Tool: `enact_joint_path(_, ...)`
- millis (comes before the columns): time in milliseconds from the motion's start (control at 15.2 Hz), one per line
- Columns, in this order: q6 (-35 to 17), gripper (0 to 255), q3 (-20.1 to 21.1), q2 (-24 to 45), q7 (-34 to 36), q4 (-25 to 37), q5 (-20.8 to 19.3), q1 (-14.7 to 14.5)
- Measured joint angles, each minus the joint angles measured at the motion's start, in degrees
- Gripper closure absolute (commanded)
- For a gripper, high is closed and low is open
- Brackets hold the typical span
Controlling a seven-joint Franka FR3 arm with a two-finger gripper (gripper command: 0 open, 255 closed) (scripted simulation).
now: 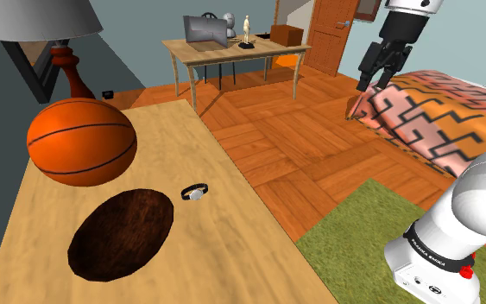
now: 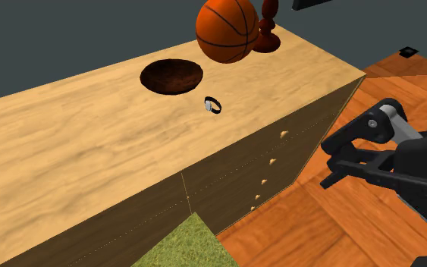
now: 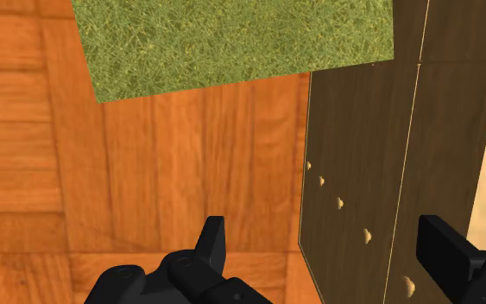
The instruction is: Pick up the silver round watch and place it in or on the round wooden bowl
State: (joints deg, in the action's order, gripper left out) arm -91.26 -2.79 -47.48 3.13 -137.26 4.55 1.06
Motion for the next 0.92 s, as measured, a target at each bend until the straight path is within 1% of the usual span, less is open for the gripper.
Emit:
enact_joint_path(132,-0.5,0,0.41,0.34,0.47,-0.22,0.39,-0.17)
enact_joint_path(396,-4.79,0,4.06,3.26,4.43,-1.8,3.59,-1.66)
enact_joint_path(660,-9.66,0,7.86,7.33,8.45,-2.68,6.87,-3.25)
enact_joint_path(924,-15.22,0,11.59,13.59,12.17,-1.87,9.64,-4.64)
